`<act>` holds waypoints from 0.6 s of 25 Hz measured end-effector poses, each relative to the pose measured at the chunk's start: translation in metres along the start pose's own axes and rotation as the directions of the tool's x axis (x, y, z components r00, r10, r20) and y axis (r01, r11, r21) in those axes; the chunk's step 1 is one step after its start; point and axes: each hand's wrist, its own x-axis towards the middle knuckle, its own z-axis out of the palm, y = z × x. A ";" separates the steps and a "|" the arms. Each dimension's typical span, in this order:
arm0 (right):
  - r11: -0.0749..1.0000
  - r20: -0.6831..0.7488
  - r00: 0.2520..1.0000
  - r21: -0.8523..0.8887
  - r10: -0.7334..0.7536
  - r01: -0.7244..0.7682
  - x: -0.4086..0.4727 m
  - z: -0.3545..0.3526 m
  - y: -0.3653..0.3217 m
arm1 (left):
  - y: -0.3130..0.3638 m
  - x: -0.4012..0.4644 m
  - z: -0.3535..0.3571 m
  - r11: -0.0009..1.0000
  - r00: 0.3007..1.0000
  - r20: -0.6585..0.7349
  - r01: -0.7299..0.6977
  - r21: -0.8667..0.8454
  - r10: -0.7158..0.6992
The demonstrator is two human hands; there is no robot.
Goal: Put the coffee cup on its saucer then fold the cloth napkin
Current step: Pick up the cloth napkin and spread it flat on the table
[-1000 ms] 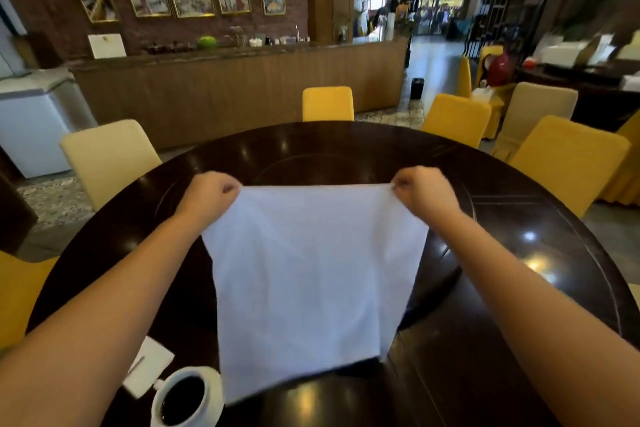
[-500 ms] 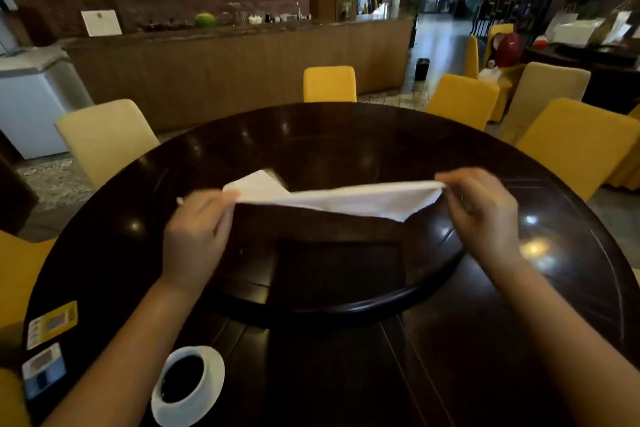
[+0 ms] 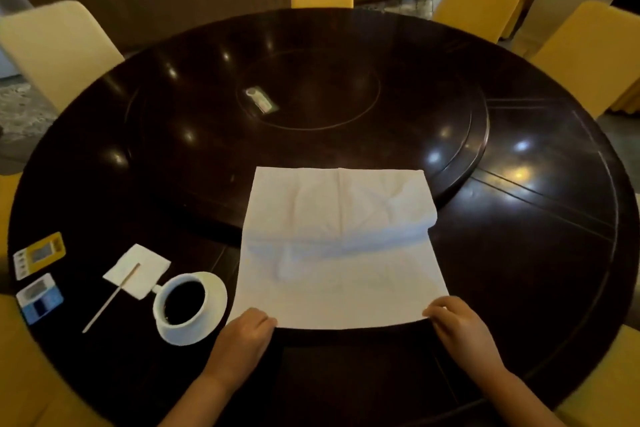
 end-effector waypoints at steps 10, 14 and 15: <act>0.987 0.072 0.997 -0.158 0.040 -0.028 -0.073 0.037 0.009 | 0.012 -0.063 0.049 0.961 0.979 0.017 0.201 -0.190 -0.201; 0.988 0.086 0.996 -0.149 -0.037 0.050 -0.100 0.031 0.016 | 0.032 -0.093 0.062 0.936 0.975 -0.002 0.212 -0.281 -0.222; 0.987 0.091 0.995 -0.155 -0.027 0.041 -0.108 0.029 0.015 | 0.036 -0.101 0.064 0.939 0.978 -0.017 0.196 -0.283 -0.209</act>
